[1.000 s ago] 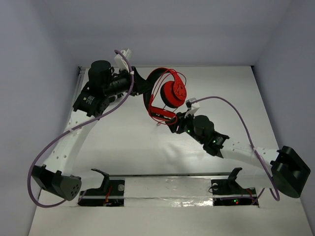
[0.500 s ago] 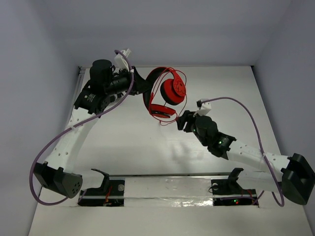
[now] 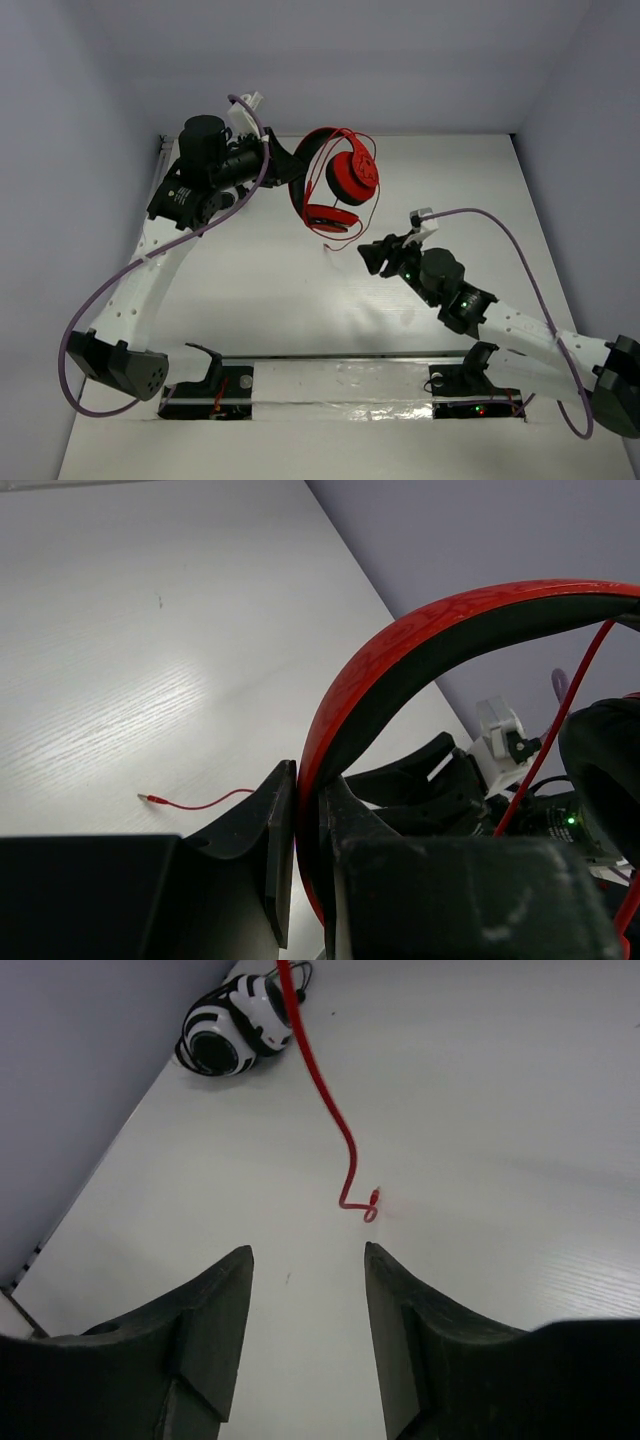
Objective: Wrap the headphones
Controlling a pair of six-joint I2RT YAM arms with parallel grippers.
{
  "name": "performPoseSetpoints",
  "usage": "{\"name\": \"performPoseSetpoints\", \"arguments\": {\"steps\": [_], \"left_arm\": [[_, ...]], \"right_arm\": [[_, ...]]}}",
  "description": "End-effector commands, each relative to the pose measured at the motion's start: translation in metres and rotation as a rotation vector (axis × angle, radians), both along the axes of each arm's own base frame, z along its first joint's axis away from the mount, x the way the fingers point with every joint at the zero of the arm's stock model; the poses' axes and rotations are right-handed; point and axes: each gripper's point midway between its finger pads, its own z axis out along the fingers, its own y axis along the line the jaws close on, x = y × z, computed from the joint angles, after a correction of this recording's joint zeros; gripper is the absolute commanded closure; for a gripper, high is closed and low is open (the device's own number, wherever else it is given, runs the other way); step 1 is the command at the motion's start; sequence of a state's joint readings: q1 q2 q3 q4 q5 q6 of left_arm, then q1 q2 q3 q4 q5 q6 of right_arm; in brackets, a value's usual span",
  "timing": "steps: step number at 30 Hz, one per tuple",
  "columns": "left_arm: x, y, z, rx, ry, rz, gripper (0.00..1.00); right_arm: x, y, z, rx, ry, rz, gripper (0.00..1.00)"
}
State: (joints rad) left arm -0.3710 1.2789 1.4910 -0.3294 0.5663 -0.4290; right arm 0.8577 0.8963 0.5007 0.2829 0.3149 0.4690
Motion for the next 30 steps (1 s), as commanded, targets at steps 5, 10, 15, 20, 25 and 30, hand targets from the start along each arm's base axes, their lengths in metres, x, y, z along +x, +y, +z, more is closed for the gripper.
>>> {"name": "performPoseSetpoints", "arguments": {"steps": [5,10,15,20,25,30], "left_arm": [[-0.008,0.001,0.049,-0.078,-0.103,-0.009,1.00],[-0.011,0.001,0.053,-0.081,-0.105,-0.020,1.00],[-0.013,0.000,0.053,-0.090,-0.104,-0.029,1.00],[-0.013,0.000,0.051,-0.087,-0.100,-0.028,1.00],[-0.014,0.002,0.051,-0.080,-0.104,-0.021,1.00],[-0.014,0.004,0.059,-0.089,-0.122,-0.001,1.00]], "right_arm": [[0.020,0.031,0.004,0.022,-0.122,0.052,0.24],[0.043,0.038,-0.022,-0.051,-0.109,-0.011,0.24],[0.059,0.047,-0.021,-0.033,-0.182,-0.034,0.28],[0.068,0.070,-0.032,-0.007,-0.208,0.011,0.34],[0.078,0.090,-0.038,-0.013,-0.218,0.045,0.44],[0.069,0.103,-0.037,0.039,-0.207,0.120,0.91]]}}
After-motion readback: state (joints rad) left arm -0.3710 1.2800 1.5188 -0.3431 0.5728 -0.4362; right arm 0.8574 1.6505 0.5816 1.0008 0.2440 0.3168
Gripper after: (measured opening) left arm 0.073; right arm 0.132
